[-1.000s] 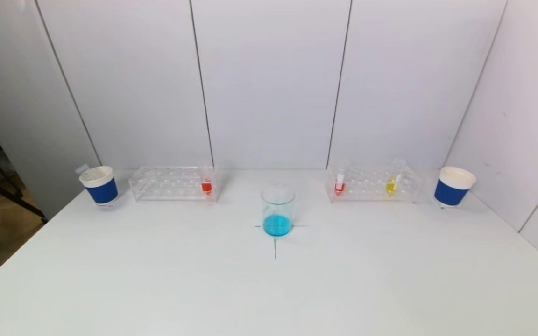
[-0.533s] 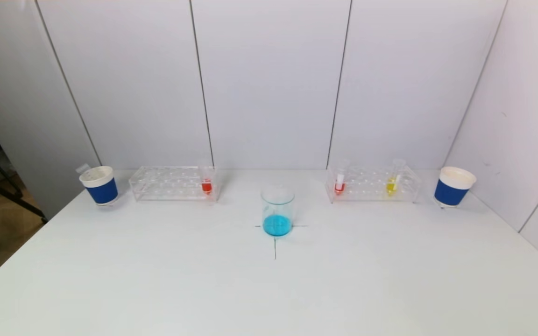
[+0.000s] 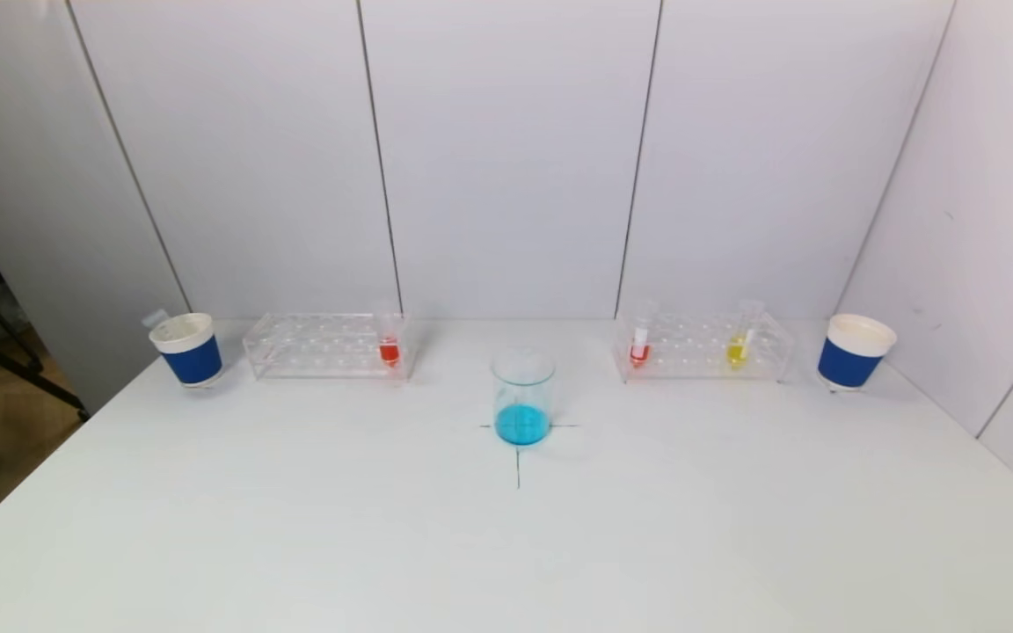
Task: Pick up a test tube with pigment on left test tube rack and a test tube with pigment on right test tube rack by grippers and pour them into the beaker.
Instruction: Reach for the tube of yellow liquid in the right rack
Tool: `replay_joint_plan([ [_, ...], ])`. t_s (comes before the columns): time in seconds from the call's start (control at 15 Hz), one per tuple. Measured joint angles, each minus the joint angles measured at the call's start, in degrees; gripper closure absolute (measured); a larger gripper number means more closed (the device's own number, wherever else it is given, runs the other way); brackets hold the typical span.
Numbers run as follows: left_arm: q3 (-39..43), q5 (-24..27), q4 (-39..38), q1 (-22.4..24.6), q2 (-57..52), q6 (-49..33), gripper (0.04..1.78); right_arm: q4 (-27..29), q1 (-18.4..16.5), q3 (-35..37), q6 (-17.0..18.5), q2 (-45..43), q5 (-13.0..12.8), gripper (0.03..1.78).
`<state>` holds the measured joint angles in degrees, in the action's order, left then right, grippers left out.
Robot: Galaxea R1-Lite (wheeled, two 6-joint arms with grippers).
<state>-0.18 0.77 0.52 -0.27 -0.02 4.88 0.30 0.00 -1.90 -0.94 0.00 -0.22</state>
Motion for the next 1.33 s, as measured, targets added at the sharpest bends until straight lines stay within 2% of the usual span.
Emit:
replay_joint_plan([
  [0.4, 0.0, 0.0, 0.0, 0.0, 0.0, 0.0, 0.06, 2.9, 0.0, -13.0, -0.2, 4.6, 0.9, 0.1],
  [0.67, 0.0, 0.0, 0.0, 0.0, 0.0, 0.0, 0.06, 2.1, 0.1, -21.6, -0.5, 13.5, 1.0, 0.1],
  [0.87, 0.0, 0.0, 0.0, 0.0, 0.0, 0.0, 0.06, 0.4, 0.2, -25.0, -0.9, 21.9, 1.1, 0.1],
  [1.07, 0.0, 0.0, 0.0, 0.0, 0.0, 0.0, 0.06, -5.6, 0.2, -25.7, -1.0, 32.0, 1.1, 0.1],
  [1.33, 0.0, 0.0, 0.0, 0.0, 0.0, 0.0, 0.06, -19.6, 0.2, -25.1, -1.0, 47.9, 0.7, 0.1],
])
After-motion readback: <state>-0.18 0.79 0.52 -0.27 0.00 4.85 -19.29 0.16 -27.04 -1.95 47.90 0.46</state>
